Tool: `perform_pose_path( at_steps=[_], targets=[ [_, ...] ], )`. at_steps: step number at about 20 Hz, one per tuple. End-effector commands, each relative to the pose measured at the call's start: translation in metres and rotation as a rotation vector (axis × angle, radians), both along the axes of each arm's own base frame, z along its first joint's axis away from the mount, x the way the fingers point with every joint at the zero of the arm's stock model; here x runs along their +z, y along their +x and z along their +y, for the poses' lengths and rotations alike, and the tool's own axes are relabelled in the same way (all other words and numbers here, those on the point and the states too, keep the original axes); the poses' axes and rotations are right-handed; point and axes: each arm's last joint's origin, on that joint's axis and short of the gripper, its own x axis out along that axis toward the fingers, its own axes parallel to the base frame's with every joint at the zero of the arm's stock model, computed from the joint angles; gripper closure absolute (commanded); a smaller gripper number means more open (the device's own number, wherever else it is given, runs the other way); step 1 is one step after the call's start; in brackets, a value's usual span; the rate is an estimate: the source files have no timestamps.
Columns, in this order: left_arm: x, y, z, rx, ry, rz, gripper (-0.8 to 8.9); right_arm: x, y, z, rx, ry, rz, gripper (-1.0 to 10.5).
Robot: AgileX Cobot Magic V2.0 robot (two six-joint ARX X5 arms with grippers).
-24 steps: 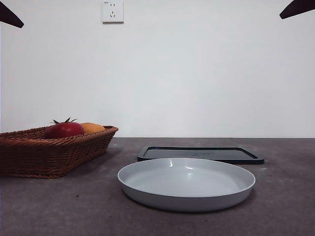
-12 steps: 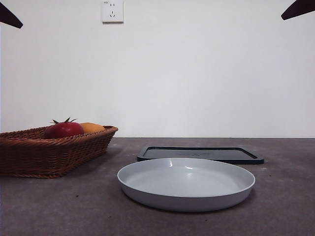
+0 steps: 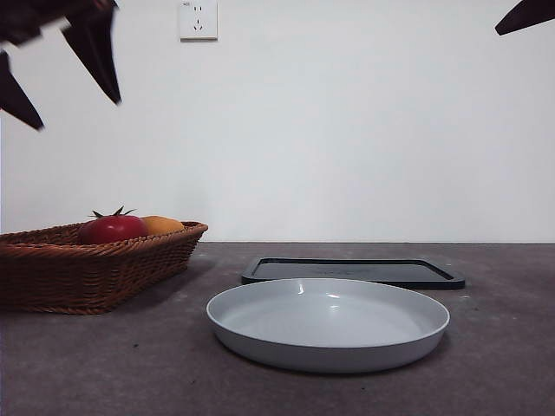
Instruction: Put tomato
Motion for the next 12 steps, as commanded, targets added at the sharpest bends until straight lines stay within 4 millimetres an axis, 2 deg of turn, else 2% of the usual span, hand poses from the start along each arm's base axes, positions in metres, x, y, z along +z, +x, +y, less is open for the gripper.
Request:
perform_pose_path(
  at_steps=[1,7,9,12],
  targets=[
    [-0.011,0.033,-0.006,-0.007,0.041,0.059,0.63,0.006,0.001,0.001,0.008,-0.001,-0.027,2.9],
    [-0.063,0.103,-0.017,-0.030,0.121,0.141,0.63,0.006,0.001,0.001,0.008,-0.001,-0.027,2.9],
    [-0.082,0.118,-0.019,-0.051,0.139,0.161,0.63,0.006,0.001,0.001,0.008,-0.001,-0.027,2.9],
    [-0.102,0.131,-0.021,-0.058,0.154,0.155,0.63,0.006,0.001,0.001,0.007,0.002,-0.024,2.9]
  ],
)
